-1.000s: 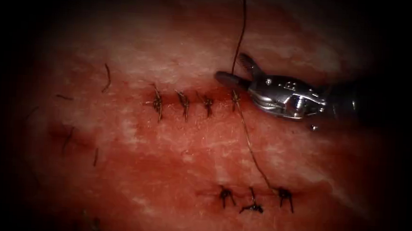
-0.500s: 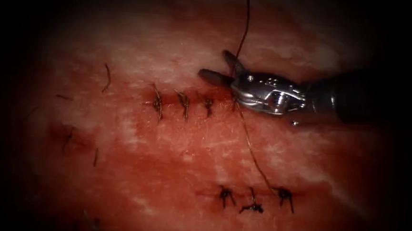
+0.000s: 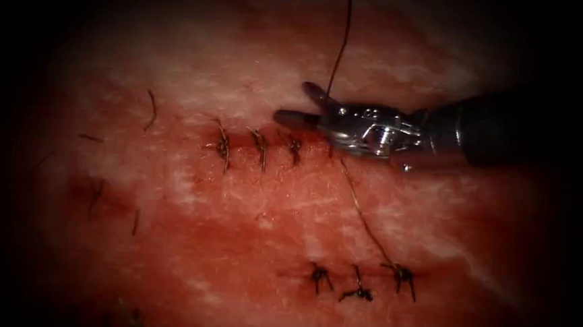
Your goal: Wound Closure
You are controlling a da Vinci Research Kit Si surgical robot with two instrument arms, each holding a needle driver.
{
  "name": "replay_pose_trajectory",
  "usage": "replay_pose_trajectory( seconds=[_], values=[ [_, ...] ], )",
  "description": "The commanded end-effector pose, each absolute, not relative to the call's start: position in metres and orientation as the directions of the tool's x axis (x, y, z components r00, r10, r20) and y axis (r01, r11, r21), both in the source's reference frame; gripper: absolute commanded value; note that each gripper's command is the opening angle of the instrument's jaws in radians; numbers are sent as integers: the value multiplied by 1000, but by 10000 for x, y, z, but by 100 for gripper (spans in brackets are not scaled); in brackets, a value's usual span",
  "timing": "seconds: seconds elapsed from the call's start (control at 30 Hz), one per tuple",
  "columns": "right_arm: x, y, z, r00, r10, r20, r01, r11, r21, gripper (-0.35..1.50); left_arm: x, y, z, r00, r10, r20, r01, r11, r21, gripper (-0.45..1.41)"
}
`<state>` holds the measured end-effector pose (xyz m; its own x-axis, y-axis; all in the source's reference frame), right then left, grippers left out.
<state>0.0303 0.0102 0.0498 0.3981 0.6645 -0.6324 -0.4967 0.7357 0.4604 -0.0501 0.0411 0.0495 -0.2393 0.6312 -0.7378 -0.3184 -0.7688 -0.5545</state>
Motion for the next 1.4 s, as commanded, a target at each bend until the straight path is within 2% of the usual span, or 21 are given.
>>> replay_pose_trajectory(
  seconds=[0.03,0.1,0.13,0.17,0.2,0.23,0.27,0.73,0.77,0.83,0.87,0.9,1.0,1.27,1.4],
  values=[
    [309,97,502,396,668,-630,-511,730,454,27,-508,412,498,-238,630,-740,-317,-770,-554,-45],
    [306,98,503,410,671,-618,-531,726,436,51,-509,410,495,-237,629,-740,-315,-771,-554,-45],
    [305,98,503,419,673,-610,-533,726,435,47,-509,410,494,-237,629,-740,-314,-771,-554,-45],
    [304,99,503,422,672,-608,-534,726,433,36,-510,409,493,-236,629,-741,-311,-771,-555,-45],
    [303,98,504,422,672,-609,-527,728,439,16,-512,408,491,-234,628,-742,-307,-772,-556,-45],
    [302,98,504,422,671,-610,-519,730,444,-20,-513,407,490,-233,628,-743,-306,-772,-557,-45],
    [302,98,503,422,671,-610,-519,730,445,-35,-514,406,489,-232,628,-743,-306,-772,-557,-45],
    [290,114,476,401,655,-640,-517,739,433,-35,-516,392,474,-230,615,-754,-282,-784,-553,-45],
    [287,112,475,396,653,-646,-518,739,430,24,-517,390,474,-231,614,-755,-282,-785,-552,-45],
    [280,108,472,385,649,-656,-543,734,408,118,-520,383,478,-234,608,-759,-284,-789,-545,-45],
    [276,106,470,387,649,-655,-562,729,390,140,-522,380,481,-235,605,-761,-285,-791,-541,-45],
    [271,100,467,389,649,-653,-584,722,370,148,-525,376,485,-236,601,-763,-285,-794,-537,-45],
    [256,80,455,392,645,-656,-589,724,360,148,-539,363,505,-248,586,-771,-304,-803,-513,-45],
    [229,49,423,394,651,-649,-576,725,378,131,-605,326,609,-262,632,-729,-318,-770,-553,-45],
    [190,48,425,415,645,-641,-598,725,342,130,-619,305,661,-284,657,-699,-318,-752,-578,-45]
  ],
)
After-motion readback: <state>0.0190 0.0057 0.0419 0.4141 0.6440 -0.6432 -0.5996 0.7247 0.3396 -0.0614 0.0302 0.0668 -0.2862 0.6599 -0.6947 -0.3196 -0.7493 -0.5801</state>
